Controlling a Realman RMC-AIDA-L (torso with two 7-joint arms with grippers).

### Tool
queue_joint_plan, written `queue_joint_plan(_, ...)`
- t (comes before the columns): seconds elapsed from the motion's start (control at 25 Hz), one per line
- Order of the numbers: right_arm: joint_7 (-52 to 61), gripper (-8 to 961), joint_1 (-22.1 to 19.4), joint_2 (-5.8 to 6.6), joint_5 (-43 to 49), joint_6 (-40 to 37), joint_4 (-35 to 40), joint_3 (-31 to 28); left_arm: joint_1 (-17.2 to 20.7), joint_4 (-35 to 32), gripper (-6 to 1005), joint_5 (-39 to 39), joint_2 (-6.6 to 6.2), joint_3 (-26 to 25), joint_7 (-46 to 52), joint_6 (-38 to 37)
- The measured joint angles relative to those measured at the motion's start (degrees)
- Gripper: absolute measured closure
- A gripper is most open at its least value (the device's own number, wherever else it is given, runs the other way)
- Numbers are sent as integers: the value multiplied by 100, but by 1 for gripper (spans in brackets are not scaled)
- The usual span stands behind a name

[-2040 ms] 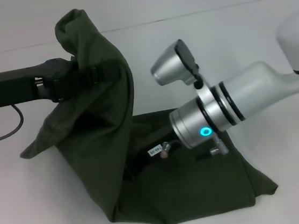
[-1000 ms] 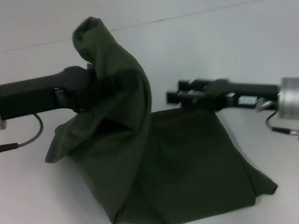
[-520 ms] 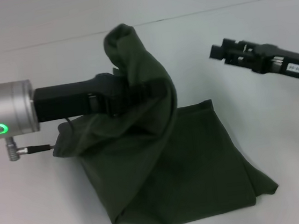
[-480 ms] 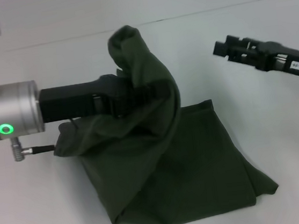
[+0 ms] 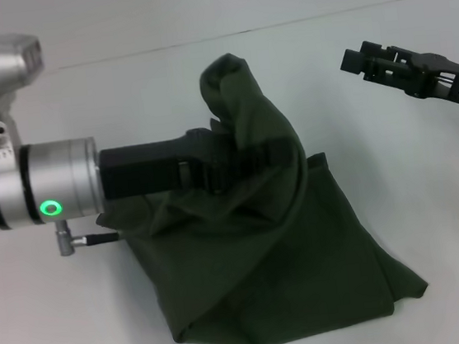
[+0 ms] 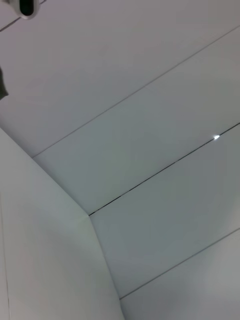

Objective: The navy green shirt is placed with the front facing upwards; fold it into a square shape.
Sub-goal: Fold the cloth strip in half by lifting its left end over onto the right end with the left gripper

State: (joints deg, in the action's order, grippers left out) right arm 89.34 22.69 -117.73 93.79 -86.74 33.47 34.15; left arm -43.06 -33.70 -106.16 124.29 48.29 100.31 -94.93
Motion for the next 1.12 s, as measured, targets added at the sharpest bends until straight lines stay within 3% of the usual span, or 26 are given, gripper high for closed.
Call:
queue_joint_plan(0.4, -4, 141, 27, 6, -2, -10, 2, -5, -45, 509, 885, 28, 7, 232, -236, 656)
queue_joint_plan(0.84, -2, 142, 51, -2, -1, -10, 2, -5, -20, 580, 853, 28, 22, 639, -668, 625)
queue_joint_plan(1.12, 24, 143, 36, -4, -3, -12, 2, -11, -23, 594, 710, 28, 25, 786, -756, 563)
